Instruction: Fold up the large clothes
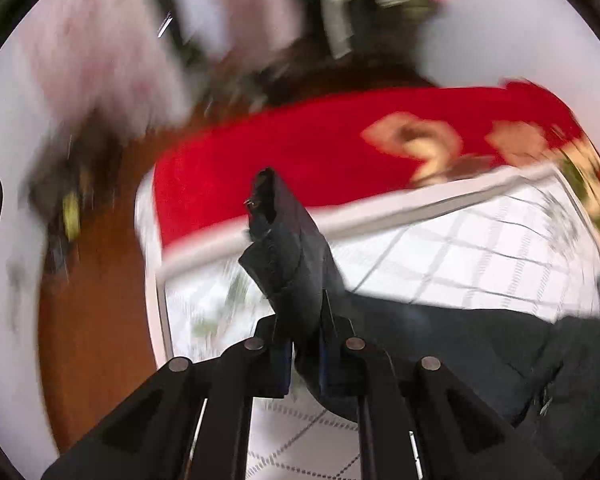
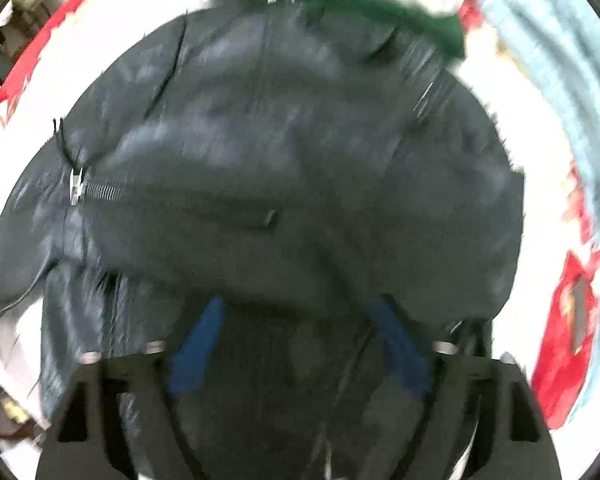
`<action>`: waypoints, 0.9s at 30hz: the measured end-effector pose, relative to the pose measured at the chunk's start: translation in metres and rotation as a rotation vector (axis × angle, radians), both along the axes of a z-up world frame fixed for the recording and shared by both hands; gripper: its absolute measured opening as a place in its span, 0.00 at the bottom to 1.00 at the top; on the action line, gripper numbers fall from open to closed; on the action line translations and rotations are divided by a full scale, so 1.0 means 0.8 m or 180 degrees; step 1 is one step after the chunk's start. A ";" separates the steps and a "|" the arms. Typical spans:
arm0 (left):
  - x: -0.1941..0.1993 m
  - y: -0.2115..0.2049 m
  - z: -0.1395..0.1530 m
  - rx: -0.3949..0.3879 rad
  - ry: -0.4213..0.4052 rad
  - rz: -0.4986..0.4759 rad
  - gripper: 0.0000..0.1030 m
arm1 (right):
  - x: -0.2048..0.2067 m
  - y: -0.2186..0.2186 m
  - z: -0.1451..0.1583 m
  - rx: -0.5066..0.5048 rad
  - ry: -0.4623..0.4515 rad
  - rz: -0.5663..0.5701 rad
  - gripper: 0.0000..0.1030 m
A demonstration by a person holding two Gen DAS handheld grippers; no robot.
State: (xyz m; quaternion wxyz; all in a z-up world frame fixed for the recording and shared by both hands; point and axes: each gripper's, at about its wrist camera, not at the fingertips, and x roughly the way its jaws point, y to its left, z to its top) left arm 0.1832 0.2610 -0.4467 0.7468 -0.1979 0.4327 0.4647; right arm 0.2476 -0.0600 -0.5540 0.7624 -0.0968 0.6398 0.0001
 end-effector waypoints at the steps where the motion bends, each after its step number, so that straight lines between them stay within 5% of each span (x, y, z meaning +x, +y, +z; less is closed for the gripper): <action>1: 0.011 -0.030 0.015 0.0183 0.0005 -0.0255 0.06 | 0.001 -0.002 0.005 -0.0029 -0.0077 -0.0009 0.92; 6: 0.060 -0.167 0.048 0.0588 -0.0067 -0.1412 0.06 | 0.020 -0.055 0.024 0.0151 -0.0040 -0.0474 0.92; 13: 0.145 -0.376 0.032 0.0093 -0.0233 -0.2738 0.05 | 0.007 -0.192 0.027 0.0054 -0.0016 -0.1049 0.92; 17: 0.160 -0.486 -0.014 -0.0207 0.0000 -0.3357 0.05 | -0.014 -0.273 0.017 -0.0011 0.0086 -0.1445 0.92; 22: 0.152 -0.552 -0.070 -0.0404 0.0509 -0.3695 0.07 | -0.038 -0.341 0.009 0.0018 0.0206 -0.1813 0.92; 26: 0.144 -0.566 -0.082 -0.0414 0.0564 -0.3782 0.11 | -0.049 -0.367 0.008 0.0106 0.0274 -0.1913 0.92; 27: 0.145 -0.567 -0.083 -0.0441 0.0571 -0.3761 0.20 | -0.051 -0.372 0.008 0.0122 0.0315 -0.1909 0.92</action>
